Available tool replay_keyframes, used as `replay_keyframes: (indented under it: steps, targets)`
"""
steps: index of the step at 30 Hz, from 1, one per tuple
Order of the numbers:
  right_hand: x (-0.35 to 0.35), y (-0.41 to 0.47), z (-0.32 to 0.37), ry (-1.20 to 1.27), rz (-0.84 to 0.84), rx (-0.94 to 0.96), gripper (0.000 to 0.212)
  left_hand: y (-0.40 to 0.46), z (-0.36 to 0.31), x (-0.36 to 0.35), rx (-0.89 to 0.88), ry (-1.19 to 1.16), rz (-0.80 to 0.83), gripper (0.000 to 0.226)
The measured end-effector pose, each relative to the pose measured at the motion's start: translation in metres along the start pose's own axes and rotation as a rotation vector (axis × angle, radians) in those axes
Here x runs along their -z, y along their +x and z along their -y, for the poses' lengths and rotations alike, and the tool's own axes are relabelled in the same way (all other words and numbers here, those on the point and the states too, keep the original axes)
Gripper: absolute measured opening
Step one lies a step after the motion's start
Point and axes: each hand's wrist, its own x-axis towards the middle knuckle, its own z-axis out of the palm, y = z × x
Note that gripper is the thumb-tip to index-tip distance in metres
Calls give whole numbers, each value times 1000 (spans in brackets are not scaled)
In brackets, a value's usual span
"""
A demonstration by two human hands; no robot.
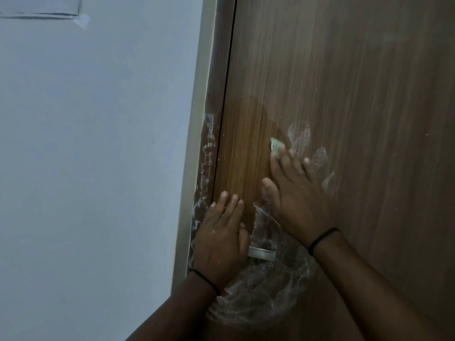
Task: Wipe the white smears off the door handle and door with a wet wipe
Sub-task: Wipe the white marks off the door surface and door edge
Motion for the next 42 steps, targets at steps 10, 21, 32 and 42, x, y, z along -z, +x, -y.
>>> replay_keyframes:
  steps: [10, 21, 32, 42]
  targets:
    - [15, 24, -15, 23, -33, 43, 61, 81, -9, 6, 11, 3, -32, 54]
    - [12, 22, -10, -16, -8, 106, 59, 81, -9, 6, 9, -9, -26, 55]
    - [8, -1, -15, -37, 41, 98, 58, 73, -1, 8, -27, 18, 65, 64]
    - [7, -5, -9, -4, 19, -37, 63, 66, -10, 5, 20, 13, 90, 60]
